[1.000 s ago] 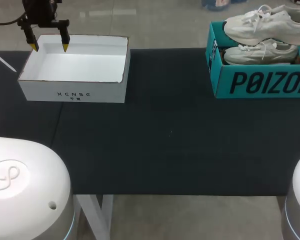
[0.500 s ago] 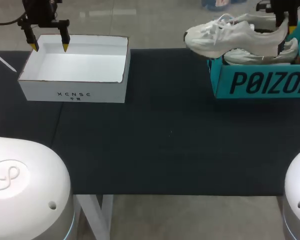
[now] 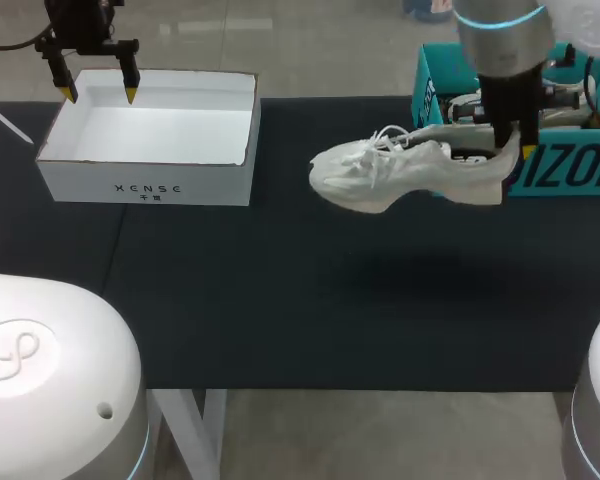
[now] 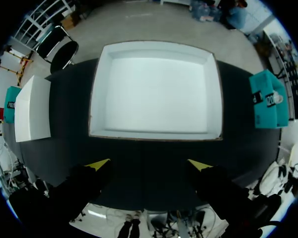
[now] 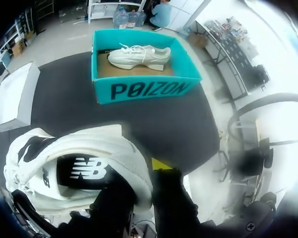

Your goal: Take the shoe out of the shoebox, open the shoe tongue, remove and reinsert the insole, then place the shoe into the shoebox

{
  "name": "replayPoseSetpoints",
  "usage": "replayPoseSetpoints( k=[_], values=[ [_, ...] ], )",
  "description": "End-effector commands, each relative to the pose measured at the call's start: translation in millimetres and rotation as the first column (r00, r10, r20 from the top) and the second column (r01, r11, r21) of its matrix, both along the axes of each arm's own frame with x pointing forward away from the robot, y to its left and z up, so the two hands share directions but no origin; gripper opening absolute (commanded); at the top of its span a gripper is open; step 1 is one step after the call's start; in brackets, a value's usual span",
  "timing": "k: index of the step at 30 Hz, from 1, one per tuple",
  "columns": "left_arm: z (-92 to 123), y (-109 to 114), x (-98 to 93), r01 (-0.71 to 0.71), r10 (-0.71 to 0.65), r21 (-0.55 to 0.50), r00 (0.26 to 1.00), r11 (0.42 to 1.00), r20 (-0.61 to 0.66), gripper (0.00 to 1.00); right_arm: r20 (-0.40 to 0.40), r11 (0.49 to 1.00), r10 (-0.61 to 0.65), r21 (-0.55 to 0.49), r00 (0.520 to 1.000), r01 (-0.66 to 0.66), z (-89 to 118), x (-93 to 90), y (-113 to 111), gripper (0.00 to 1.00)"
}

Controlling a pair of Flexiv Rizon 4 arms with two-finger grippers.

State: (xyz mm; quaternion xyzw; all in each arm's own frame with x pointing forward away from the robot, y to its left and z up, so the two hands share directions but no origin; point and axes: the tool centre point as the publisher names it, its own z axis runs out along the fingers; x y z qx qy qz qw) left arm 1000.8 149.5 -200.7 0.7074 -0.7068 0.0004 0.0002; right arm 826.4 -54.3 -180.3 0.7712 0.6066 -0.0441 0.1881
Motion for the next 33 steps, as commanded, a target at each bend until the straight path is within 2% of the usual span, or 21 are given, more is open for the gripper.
replayPoseSetpoints(
  k=[1,7,13,23,26,33],
  values=[
    [0,0,-0.3,0.000,0.000,0.000,1.000,1.000,0.000,1.00,0.002,1.000,0.021,-0.003,1.000,-0.021,-25,-14.6,20,0.00],
    [0,0,-0.3,0.000,0.000,0.000,1.000,1.000,0.000,1.00,-0.030,0.996,0.085,0.007,0.996,-0.085,-54,-29.9,50,0.00],
    [0,0,-0.3,0.000,0.000,0.000,1.000,1.000,0.000,1.00,-0.053,0.996,0.083,0.015,0.995,-0.082,-81,-34.1,64,0.00],
    [0,0,-0.3,0.000,0.000,0.000,1.000,1.000,0.000,1.00,-0.046,0.999,0.041,-0.006,0.998,-0.042,-135,-28.7,85,0.00],
    [0,0,-0.3,0.000,0.000,0.000,1.000,1.000,0.000,1.00,-0.072,1.000,0.023,-0.003,0.997,-0.024,-152,-26.4,91,0.00],
    [0,0,-0.3,0.000,0.000,0.000,1.000,1.000,0.000,1.00,-0.043,0.999,0.031,-0.016,0.999,-0.032,-175,-17.1,102,0.00]
  ],
)
